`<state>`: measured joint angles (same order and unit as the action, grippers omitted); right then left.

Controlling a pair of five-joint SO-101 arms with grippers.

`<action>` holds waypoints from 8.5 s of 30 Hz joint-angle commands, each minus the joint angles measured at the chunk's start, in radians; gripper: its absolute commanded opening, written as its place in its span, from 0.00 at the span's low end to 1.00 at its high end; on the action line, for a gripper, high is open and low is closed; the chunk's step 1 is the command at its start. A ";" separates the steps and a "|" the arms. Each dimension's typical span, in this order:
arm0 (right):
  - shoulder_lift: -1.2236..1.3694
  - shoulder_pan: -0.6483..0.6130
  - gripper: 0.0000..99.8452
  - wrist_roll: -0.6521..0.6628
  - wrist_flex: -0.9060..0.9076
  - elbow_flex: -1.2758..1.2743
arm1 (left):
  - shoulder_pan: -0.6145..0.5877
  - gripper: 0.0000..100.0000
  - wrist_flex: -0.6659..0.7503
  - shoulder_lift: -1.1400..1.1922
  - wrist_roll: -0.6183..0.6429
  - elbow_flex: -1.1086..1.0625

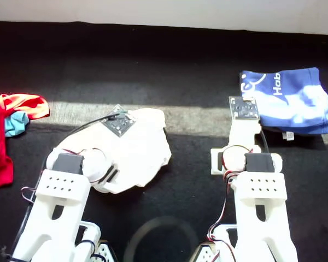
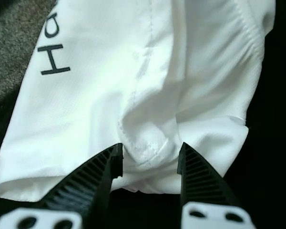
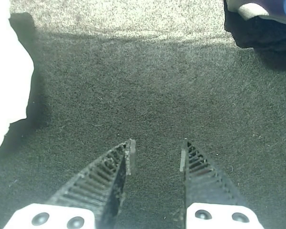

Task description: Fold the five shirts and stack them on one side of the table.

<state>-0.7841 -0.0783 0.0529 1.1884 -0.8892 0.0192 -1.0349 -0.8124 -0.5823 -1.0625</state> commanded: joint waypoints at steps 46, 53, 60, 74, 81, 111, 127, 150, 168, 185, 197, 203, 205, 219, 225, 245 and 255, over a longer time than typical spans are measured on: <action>0.654 -0.855 0.26 -0.127 -0.153 0.446 | -0.487 0.01 0.356 -0.007 0.213 0.203; 0.937 -0.852 0.26 -0.135 -0.188 0.544 | -0.530 0.01 0.356 -0.007 0.213 0.200; 1.191 -0.662 0.05 -0.137 -0.179 0.743 | -0.532 0.01 0.353 -0.008 0.213 0.200; 1.201 -0.156 0.01 0.026 0.194 1.273 | -0.418 0.01 0.333 -0.015 0.281 0.145; 1.201 -0.045 0.01 0.210 0.424 1.693 | -0.306 0.01 0.138 -0.015 0.617 0.317; 1.359 -0.088 0.16 0.048 0.335 1.721 | -0.352 0.01 0.391 -0.015 0.526 -0.151; 1.104 -0.110 0.13 0.118 0.576 1.581 | -0.351 0.01 0.394 -0.015 0.526 -0.148; 0.799 -0.202 0.23 0.193 -0.114 0.484 | -0.351 0.01 0.450 -0.015 0.526 -0.153; 1.059 -0.202 0.08 0.087 -0.334 0.591 | -0.351 0.01 0.450 -0.015 0.528 -0.153; 0.676 -0.142 0.01 -0.017 0.047 0.624 | -0.349 0.01 0.450 -0.015 0.528 -0.148; 0.676 -0.143 0.01 0.152 0.137 0.390 | -0.349 0.01 0.448 -0.015 0.528 -0.150; 0.665 -0.143 0.18 0.201 0.151 0.364 | -0.348 0.01 0.450 -0.015 0.528 -0.150; 0.665 -0.145 0.24 0.198 0.150 0.380 | -0.348 0.01 0.450 -0.015 0.528 -0.151; 0.679 -0.303 0.25 0.101 0.007 0.369 | -0.348 0.01 0.450 -0.015 0.528 -0.154; 0.679 -0.303 0.25 0.087 -0.051 0.298 | -0.351 0.01 0.450 -0.015 0.528 -0.153; 0.791 -0.188 0.01 0.087 -0.159 0.291 | -0.349 0.01 0.443 -0.015 0.528 -0.156; 0.542 0.021 0.01 0.196 -0.033 0.570 | -0.243 0.01 0.253 -0.015 0.594 0.025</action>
<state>-0.1366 -0.0997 0.2202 1.1285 -0.4181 -0.2739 -0.6974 -0.8124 -0.0330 -1.1699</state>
